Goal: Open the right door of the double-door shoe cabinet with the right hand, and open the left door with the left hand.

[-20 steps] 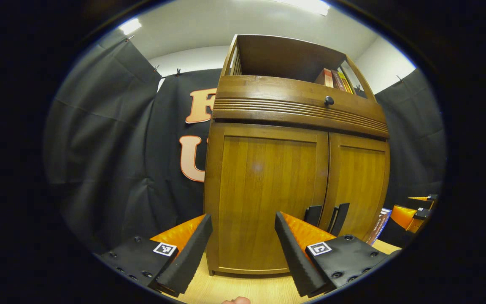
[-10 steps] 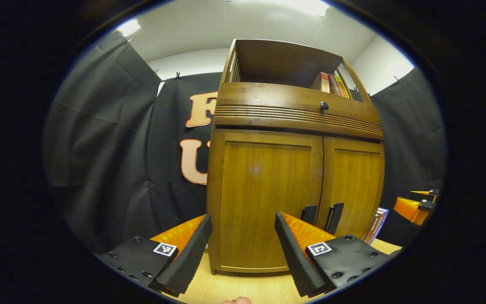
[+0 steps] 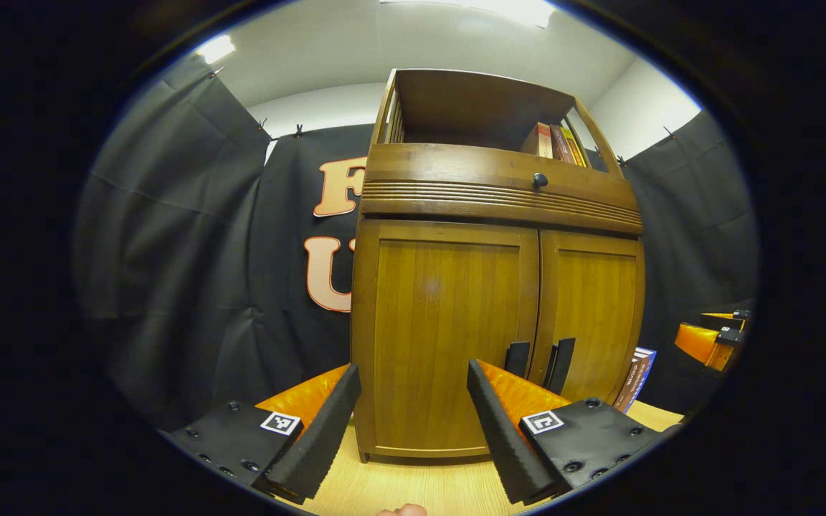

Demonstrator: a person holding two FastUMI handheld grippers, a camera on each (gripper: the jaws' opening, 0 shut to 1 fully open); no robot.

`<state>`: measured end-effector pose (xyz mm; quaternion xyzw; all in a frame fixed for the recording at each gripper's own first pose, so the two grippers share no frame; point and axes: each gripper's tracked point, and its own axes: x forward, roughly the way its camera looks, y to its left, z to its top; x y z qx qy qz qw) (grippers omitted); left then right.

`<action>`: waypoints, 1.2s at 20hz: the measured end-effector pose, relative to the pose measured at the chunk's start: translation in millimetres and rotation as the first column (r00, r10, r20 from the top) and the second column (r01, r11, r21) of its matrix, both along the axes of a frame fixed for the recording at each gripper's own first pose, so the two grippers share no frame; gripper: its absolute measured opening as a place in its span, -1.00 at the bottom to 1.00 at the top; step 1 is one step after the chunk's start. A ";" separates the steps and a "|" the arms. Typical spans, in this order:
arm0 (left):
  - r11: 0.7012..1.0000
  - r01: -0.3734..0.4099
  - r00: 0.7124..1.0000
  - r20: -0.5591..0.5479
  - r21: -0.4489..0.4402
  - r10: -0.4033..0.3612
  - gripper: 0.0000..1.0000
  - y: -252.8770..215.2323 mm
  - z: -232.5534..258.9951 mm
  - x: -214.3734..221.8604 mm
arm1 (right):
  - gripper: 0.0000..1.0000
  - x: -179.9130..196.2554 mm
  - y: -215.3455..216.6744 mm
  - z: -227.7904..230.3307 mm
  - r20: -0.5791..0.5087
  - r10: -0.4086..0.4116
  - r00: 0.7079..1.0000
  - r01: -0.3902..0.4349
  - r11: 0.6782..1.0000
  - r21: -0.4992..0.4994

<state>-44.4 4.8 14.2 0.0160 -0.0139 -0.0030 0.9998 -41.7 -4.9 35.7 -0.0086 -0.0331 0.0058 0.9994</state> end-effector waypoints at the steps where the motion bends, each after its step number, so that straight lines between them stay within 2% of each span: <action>1: 1.000 -0.001 1.000 0.001 0.002 0.001 0.97 0.6 1.1 -2.3 | 0.87 1.7 -0.3 1.6 0.001 0.009 1.000 -0.009 1.000 -0.006; 6: 1.000 -0.013 1.000 0.014 0.009 0.013 0.89 7.7 9.7 -16.6 | 0.87 21.0 19.1 4.4 -0.004 0.097 0.995 -0.097 0.995 0.021; 7: 1.000 -0.014 1.000 0.019 0.010 0.013 0.92 8.8 11.9 -21.2 | 1.00 28.0 24.9 3.8 -0.008 0.114 0.993 -0.114 0.993 0.041; 9: 0.999 -0.026 0.999 0.028 0.025 0.026 0.97 13.7 15.5 -29.5 | 1.00 44.3 38.3 5.4 -0.013 0.146 0.989 -0.145 0.988 0.061; 10: 0.999 -0.032 0.999 0.029 0.032 0.031 0.89 15.9 16.6 -32.5 | 0.87 53.5 42.1 5.2 -0.015 0.152 0.988 -0.151 0.987 0.060; 11: 0.999 -0.033 0.999 0.032 0.026 0.033 0.89 15.1 17.6 -35.3 | 0.87 65.3 46.1 6.3 -0.010 0.149 0.989 -0.148 0.987 0.056; 12: 0.999 -0.037 0.999 0.036 0.024 0.037 0.90 17.1 20.2 -37.6 | 1.00 78.1 50.2 3.9 -0.010 0.150 0.989 -0.149 0.988 0.051; 14: 0.999 -0.045 0.998 0.036 0.016 0.045 0.90 19.1 21.1 -42.4 | 1.00 102.8 65.3 -4.1 -0.033 0.167 0.985 -0.166 0.986 0.028; 15: 0.999 -0.046 0.998 0.033 0.010 0.046 0.90 19.4 20.6 -44.8 | 0.87 113.8 71.7 -13.0 -0.048 0.177 0.983 -0.177 0.984 0.011; 17: 0.999 -0.052 0.998 0.030 0.007 0.052 0.97 21.2 19.1 -50.0 | 0.88 137.2 79.1 -26.6 -0.074 0.159 0.984 -0.161 0.987 -0.021; 18: 0.998 -0.058 0.998 0.029 0.009 0.058 0.89 24.1 18.7 -51.9 | 0.88 146.3 77.4 -32.6 -0.082 0.133 0.988 -0.136 0.990 -0.036; 19: 0.998 -0.062 0.998 0.026 0.012 0.062 0.89 25.9 17.4 -53.0 | 0.87 153.3 78.3 -39.4 -0.092 0.119 0.989 -0.123 0.991 -0.046; 21: 0.997 -0.076 0.997 0.024 0.014 0.076 0.89 31.1 16.7 -55.6 | 0.88 165.8 87.2 -60.4 -0.129 0.127 0.984 -0.134 0.990 -0.047; 22: 0.997 -0.081 0.996 0.027 0.015 0.080 0.89 34.0 17.9 -55.8 | 0.88 167.7 96.7 -66.3 -0.133 0.159 0.978 -0.163 0.986 -0.020; 24: 0.996 -0.093 0.995 0.033 0.018 0.092 0.90 39.1 19.2 -56.2 | 0.86 176.6 100.8 -76.7 -0.149 0.147 0.978 -0.152 0.988 -0.022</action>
